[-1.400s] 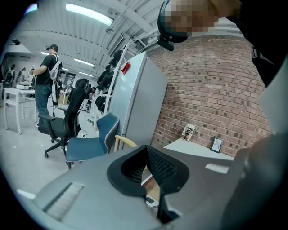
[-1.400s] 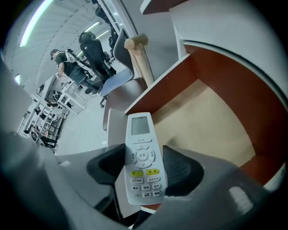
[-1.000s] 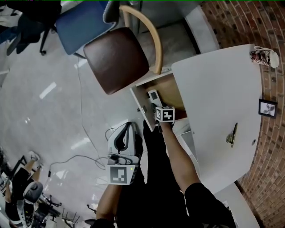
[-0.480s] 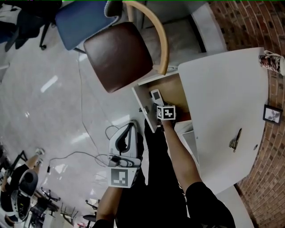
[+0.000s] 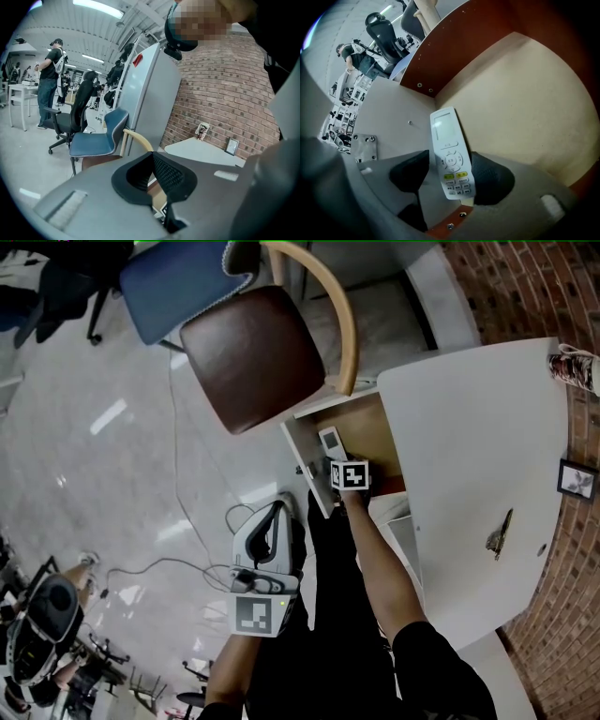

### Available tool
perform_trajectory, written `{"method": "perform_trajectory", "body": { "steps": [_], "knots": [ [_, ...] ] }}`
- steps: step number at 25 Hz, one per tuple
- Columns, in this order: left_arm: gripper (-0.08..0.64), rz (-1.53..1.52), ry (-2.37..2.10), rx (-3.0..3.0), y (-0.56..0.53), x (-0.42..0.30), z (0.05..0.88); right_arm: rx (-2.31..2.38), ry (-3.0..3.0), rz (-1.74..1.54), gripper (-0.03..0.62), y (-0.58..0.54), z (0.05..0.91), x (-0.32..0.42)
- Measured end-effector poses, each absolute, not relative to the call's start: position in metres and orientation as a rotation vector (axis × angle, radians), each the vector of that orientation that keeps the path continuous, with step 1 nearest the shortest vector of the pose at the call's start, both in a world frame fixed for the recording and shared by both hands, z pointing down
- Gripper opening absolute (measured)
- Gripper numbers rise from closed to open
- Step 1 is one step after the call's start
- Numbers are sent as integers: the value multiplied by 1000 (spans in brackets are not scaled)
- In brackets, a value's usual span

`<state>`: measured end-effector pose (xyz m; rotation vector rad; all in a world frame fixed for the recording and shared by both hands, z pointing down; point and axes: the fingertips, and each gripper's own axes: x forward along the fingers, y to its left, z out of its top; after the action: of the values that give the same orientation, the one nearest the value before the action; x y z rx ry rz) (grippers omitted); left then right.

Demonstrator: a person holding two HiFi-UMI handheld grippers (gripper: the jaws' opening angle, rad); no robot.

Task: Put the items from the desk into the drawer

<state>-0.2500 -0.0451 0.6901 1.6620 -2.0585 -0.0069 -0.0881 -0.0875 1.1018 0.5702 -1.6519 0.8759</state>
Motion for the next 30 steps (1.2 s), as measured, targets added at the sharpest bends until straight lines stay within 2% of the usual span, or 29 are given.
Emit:
{"method": "perform_trajectory", "body": {
  "steps": [6,8,20,30],
  "knots": [
    [20,-28,-2072,1678,-38,-251,673,639,-1706,851,271,-95,1072,-88],
    [20,-45,-2097,1708,-39,-253,658,654,-1736,848,212,-95,1053,-89],
    [20,-111,-2090,1797,-8,-241,564,727,-1929,810,8,-79,904,-86],
    [20,-132,-2024,1977,34,-209,511,891,-2252,697,5,-72,733,-87]
  ]
}}
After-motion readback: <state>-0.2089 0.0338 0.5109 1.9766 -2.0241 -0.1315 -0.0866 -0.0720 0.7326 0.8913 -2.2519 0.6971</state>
